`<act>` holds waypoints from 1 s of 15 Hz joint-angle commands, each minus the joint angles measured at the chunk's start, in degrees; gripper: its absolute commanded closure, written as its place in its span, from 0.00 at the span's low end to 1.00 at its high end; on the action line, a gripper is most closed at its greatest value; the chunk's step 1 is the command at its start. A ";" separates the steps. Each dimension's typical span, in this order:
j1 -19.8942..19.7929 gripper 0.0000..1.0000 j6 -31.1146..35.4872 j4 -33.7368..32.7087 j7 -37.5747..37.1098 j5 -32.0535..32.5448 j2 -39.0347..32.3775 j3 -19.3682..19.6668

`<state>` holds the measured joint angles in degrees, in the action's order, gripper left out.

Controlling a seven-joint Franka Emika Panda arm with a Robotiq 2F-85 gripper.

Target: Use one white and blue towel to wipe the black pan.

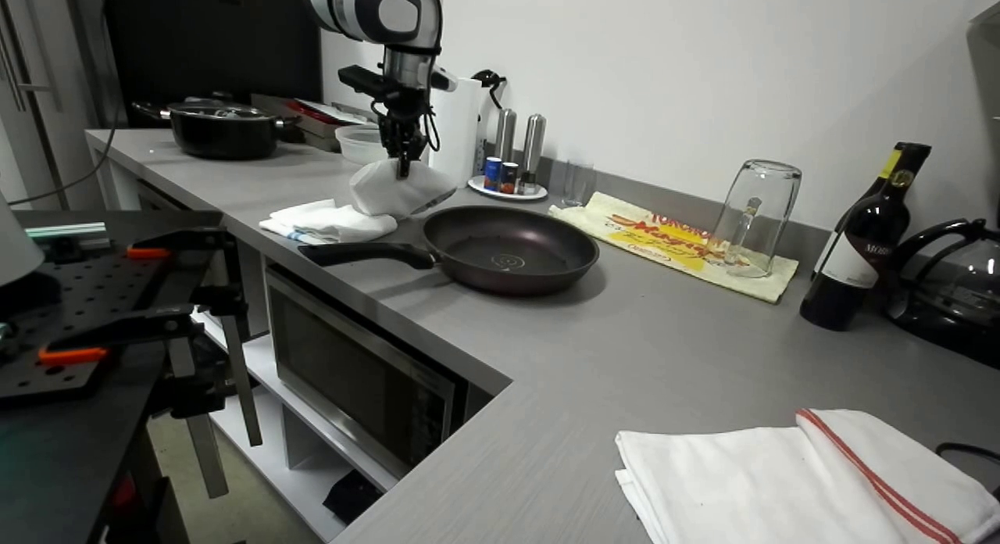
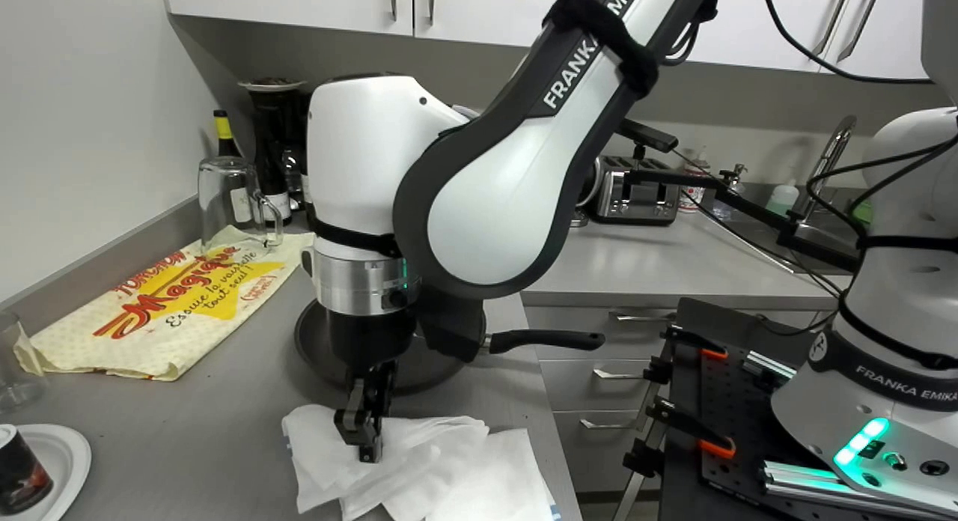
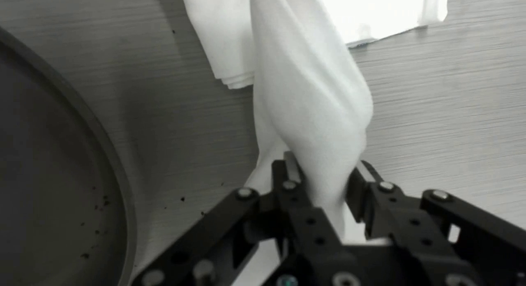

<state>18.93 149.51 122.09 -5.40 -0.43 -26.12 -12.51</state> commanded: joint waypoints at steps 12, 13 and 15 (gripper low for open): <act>-7.24 0.00 -4.42 25.02 8.37 -17.03 21.34 -8.98; -7.15 0.00 -3.34 27.51 8.60 -17.52 24.66 -8.67; -6.79 0.00 -2.86 30.51 9.10 -19.04 30.33 -7.86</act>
<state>11.70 146.10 145.78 2.07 -16.28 -6.97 -20.93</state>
